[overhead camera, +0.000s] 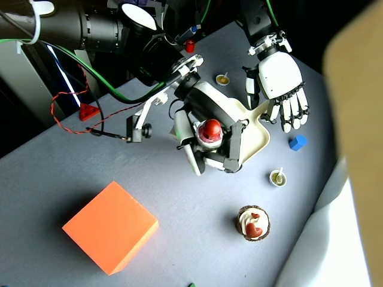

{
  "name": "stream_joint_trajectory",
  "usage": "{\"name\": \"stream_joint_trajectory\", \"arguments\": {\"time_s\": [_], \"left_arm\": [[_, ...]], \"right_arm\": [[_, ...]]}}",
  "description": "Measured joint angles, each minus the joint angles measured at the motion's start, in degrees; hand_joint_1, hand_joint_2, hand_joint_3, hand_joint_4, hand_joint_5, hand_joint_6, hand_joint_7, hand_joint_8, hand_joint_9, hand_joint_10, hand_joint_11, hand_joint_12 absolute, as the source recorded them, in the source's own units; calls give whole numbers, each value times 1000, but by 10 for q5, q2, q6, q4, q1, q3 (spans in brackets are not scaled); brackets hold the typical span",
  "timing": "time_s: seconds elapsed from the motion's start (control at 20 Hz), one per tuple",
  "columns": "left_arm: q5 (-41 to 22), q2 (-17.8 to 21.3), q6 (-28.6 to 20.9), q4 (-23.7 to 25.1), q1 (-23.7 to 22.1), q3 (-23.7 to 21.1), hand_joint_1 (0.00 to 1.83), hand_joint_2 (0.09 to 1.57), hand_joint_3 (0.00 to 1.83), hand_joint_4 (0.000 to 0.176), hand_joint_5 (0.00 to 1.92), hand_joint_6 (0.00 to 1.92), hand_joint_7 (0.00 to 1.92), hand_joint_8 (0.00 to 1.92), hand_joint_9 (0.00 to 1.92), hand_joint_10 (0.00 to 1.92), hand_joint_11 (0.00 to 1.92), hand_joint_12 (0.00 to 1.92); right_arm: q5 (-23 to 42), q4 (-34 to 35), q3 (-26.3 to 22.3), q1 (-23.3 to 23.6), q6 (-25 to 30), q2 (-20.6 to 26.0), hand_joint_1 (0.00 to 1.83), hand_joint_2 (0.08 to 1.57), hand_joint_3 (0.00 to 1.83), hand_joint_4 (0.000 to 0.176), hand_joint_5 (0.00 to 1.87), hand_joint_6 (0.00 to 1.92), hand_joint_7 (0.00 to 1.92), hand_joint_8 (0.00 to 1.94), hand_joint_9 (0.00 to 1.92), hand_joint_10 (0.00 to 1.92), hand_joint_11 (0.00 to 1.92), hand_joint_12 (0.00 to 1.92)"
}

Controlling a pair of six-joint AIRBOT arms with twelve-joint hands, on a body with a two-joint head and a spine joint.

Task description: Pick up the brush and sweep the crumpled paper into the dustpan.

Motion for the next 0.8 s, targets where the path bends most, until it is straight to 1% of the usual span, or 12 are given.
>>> {"name": "stream_joint_trajectory", "arguments": {"time_s": [0.15, 0.2, 0.3, 0.45, 0.5, 0.6, 0.8], "left_arm": [[0, 0, 0, 0, 0, 0, 1117, 1108, 0, 0, 1004, 940, 397, 2, 256, 3, 65, 439], [0, 0, 0, 0, 0, 0, 1106, 1114, 2, 0, 988, 966, 387, 1, 246, 1, 53, 438], [0, 0, 0, 0, 0, 0, 1124, 1106, 0, 0, 1007, 933, 387, 0, 237, 0, 45, 442], [0, 0, 0, 0, 0, -1, 1087, 1127, 2, 0, 960, 1013, 379, 1, 232, 0, 19, 453], [-1, 0, 0, 0, 0, -4, 1104, 1118, 0, 0, 985, 972, 385, 2, 234, 1, 22, 458], [1, 0, 0, 0, 0, -5, 1103, 1113, 0, 0, 994, 957, 390, 3, 237, 1, 26, 463], [0, -2, 0, -1, 0, -6, 1088, 1117, 0, 0, 986, 971, 403, 2, 242, 2, 10, 474]], "right_arm": [[3, -4, 3, -11, -3, -13, 1601, 1189, 2, 176, 902, 1921, 909, 1941, 888, 1921, 896, 1921], [4, -9, 8, -13, -3, -18, 1601, 1192, 2, 176, 903, 1921, 908, 1941, 880, 1921, 888, 1921], [7, -18, 18, -13, -3, -28, 1599, 1195, 3, 176, 904, 1921, 914, 1941, 879, 1921, 868, 1921], [10, -29, 35, -15, -1, -42, 1613, 1185, 0, 176, 932, 1921, 949, 1941, 928, 1921, 917, 1921], [11, -30, 40, -15, 2, -45, 1612, 1184, 0, 176, 932, 1921, 949, 1941, 930, 1921, 919, 1921], [11, -31, 48, -15, 4, -51, 1607, 1185, 0, 176, 930, 1921, 948, 1941, 930, 1921, 921, 1921], [15, -37, 68, -15, 16, -69, 1595, 1189, 1, 176, 919, 1921, 937, 1941, 903, 1921, 890, 1921]]}}
